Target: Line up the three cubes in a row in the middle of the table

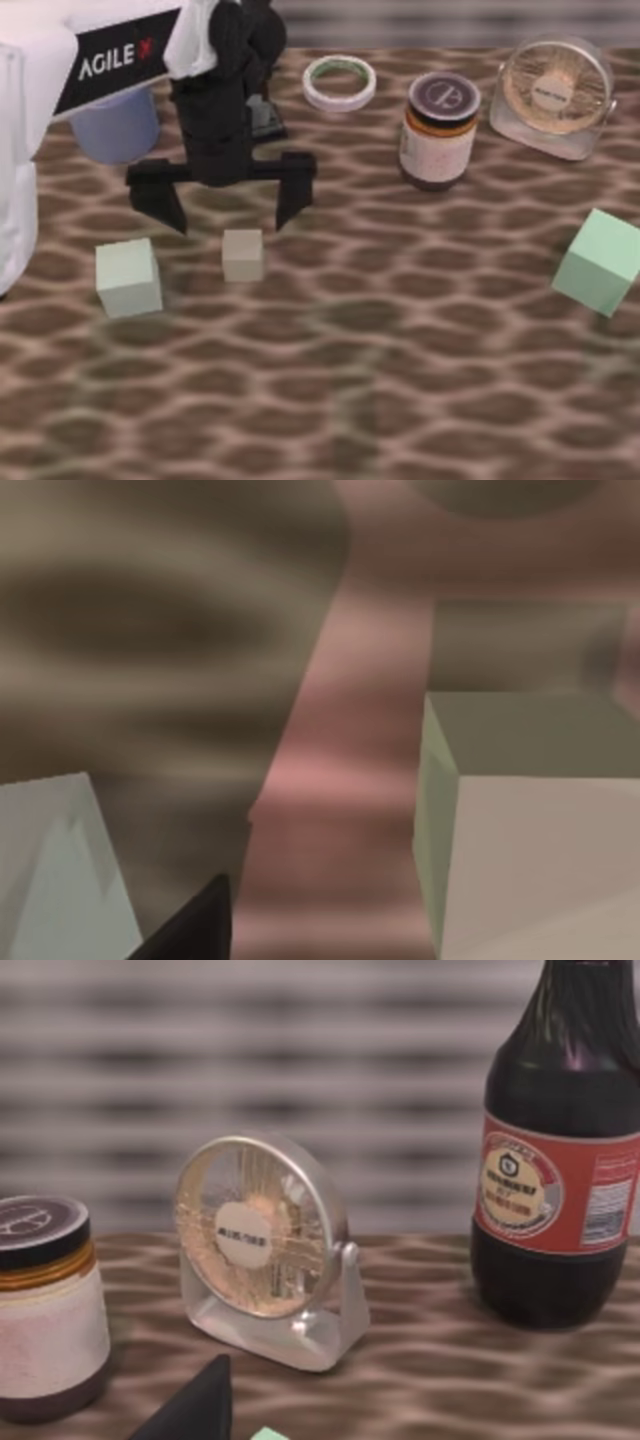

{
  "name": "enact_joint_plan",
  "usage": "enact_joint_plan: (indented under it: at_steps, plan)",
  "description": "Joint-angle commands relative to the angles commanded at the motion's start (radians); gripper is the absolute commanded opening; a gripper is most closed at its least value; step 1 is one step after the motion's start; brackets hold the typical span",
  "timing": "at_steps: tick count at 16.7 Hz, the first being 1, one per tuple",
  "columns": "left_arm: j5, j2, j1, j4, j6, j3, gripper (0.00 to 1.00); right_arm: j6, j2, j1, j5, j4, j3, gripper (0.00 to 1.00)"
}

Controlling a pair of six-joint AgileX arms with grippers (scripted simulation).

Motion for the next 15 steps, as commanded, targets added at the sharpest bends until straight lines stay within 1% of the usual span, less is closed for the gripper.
enact_joint_plan:
  at_steps: [5, 10, 15]
  plan:
    - [0.001, 0.07, -0.001, 0.192, -0.001, -0.116, 1.0, 0.0, 0.0, 0.0, 0.0, 0.0, 0.0, 1.0]
    - [0.001, 0.082, -0.002, 0.218, -0.001, -0.135, 1.0, 0.0, 0.0, 0.0, 0.0, 0.0, 0.0, 1.0]
    - [0.001, 0.082, -0.002, 0.218, -0.001, -0.135, 0.62, 0.0, 0.0, 0.0, 0.0, 0.0, 0.0, 1.0]
